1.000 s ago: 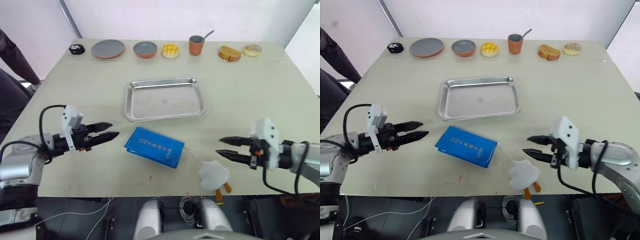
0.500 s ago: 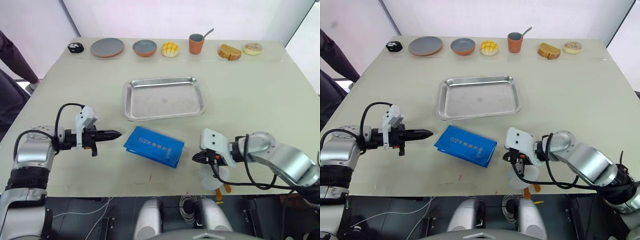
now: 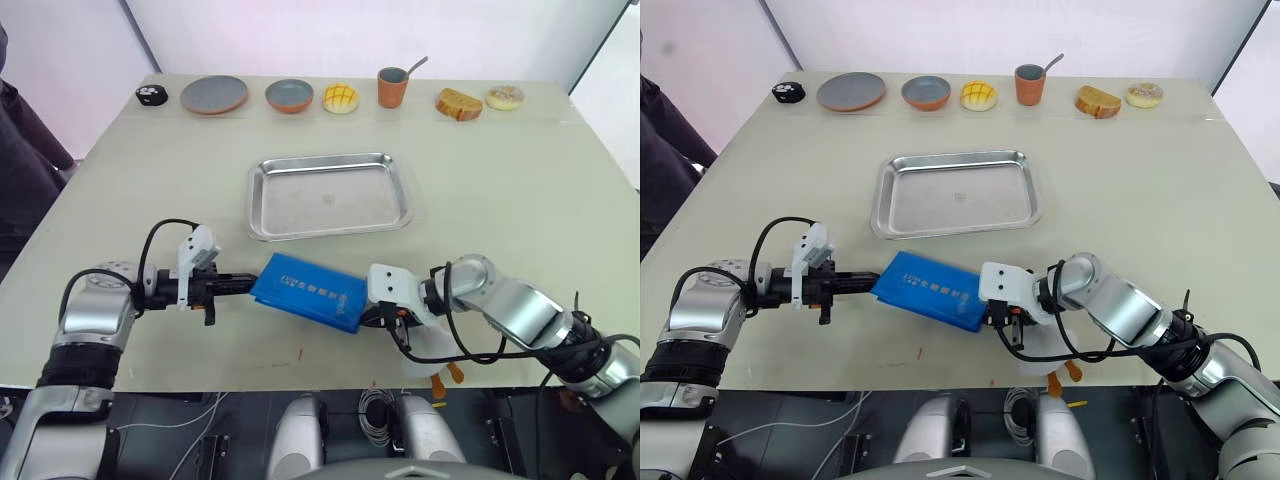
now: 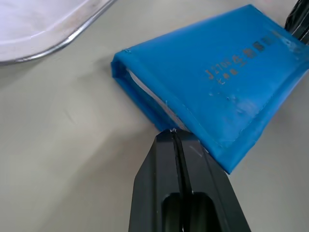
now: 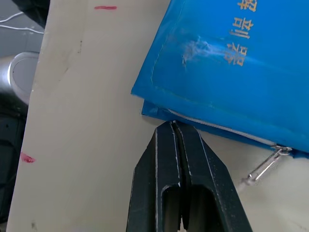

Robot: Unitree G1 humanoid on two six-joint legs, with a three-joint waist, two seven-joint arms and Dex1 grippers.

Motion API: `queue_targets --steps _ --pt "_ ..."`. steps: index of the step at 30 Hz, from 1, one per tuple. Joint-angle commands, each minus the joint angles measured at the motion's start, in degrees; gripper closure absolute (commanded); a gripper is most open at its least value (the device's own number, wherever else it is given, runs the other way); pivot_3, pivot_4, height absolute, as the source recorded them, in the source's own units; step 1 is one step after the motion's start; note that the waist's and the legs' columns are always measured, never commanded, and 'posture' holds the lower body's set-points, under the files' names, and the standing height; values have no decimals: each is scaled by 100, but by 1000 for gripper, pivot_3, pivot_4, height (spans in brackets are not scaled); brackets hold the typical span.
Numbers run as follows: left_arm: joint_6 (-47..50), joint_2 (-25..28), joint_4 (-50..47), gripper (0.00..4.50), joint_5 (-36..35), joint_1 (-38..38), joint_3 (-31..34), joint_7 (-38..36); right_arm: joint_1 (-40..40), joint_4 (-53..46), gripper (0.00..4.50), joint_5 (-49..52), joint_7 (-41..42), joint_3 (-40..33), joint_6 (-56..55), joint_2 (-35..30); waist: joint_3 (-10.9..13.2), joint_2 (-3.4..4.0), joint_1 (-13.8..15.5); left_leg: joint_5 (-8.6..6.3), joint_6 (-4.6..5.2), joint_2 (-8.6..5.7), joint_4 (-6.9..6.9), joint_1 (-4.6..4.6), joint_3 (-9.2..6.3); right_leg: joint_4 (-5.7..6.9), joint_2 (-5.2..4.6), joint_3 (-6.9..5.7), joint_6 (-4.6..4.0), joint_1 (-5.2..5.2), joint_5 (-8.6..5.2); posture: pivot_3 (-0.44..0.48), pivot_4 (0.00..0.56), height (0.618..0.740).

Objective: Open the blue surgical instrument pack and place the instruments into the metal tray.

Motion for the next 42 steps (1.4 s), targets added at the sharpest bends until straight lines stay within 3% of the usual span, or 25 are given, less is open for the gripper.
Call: queue_targets --steps 1,10,17,27,42 --pt "317 -106 -737 4455 -353 235 95 73 180 34 4500 -91 273 -401 -425 -318 0 0 22 0 0 0 0 0 0 0 -1 0 0 0 0 0 150 740" --pt "846 -477 -1731 4455 -621 457 -144 380 811 72 4500 -103 746 -1154 -1080 -983 0 0 43 -1 1 -3 2 -1 2 -2 -4 4 2 2 -1 0 150 740" --pt "810 -857 -1731 4455 -496 242 -560 450 1094 238 4500 -489 985 -1251 -1700 -1245 0 0 50 -1 1 -3 3 0 -1 -2 -1 5 2 4 -1 0 150 740" --pt "667 -968 -1750 4455 -337 240 -1025 276 1373 333 4500 -652 1259 -1636 -2030 -1478 0 0 135 -1 1 -4 5 2 1 -8 -1 7 2 7 0 0 150 740" --pt "265 -1092 -1572 4455 -117 384 -978 493 1360 426 4500 -849 1374 -1856 -2206 -1500 0 0 155 -1 2 -6 6 2 -2 -14 -1 7 3 14 0 0 150 740"
